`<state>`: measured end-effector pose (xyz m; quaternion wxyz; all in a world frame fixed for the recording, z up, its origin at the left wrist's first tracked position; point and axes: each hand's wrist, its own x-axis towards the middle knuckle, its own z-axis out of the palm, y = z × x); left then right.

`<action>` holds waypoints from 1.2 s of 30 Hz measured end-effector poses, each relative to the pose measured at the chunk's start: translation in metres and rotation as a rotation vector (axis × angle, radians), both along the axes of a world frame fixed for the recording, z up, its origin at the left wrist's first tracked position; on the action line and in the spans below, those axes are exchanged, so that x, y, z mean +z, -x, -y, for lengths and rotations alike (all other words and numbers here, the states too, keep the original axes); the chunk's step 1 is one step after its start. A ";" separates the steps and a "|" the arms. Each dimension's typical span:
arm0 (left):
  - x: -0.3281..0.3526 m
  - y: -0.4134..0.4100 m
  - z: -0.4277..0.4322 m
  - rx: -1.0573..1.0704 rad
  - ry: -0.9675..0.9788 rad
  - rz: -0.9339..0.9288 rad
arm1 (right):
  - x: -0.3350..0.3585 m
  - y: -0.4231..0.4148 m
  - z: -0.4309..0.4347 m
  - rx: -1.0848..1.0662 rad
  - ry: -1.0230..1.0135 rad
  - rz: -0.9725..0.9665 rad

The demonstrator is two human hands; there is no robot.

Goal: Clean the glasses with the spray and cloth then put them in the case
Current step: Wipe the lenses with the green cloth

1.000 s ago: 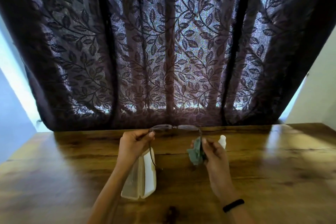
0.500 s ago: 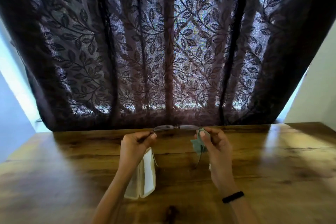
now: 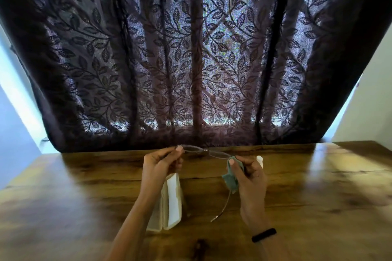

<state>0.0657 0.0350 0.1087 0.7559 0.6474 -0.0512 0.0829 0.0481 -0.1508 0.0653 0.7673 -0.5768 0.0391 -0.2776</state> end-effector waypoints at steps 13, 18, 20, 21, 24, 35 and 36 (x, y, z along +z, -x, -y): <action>-0.005 0.002 0.007 0.082 -0.060 0.055 | -0.002 -0.001 -0.001 -0.009 -0.020 -0.087; -0.007 0.004 0.010 0.145 0.013 0.092 | -0.009 0.005 -0.009 -0.016 -0.041 -0.138; -0.007 0.003 0.010 0.168 0.049 0.084 | -0.014 0.009 -0.013 -0.002 -0.051 -0.169; -0.007 0.002 0.010 0.177 0.066 0.088 | -0.017 0.010 -0.015 0.006 -0.061 -0.188; -0.006 0.003 0.011 0.211 0.113 0.106 | -0.026 0.014 -0.022 0.013 -0.092 -0.230; -0.006 0.006 0.006 0.216 0.141 0.082 | -0.036 0.016 -0.030 -0.015 -0.059 -0.247; -0.006 0.005 0.005 0.220 0.116 0.091 | -0.034 0.014 -0.028 -0.021 -0.059 -0.239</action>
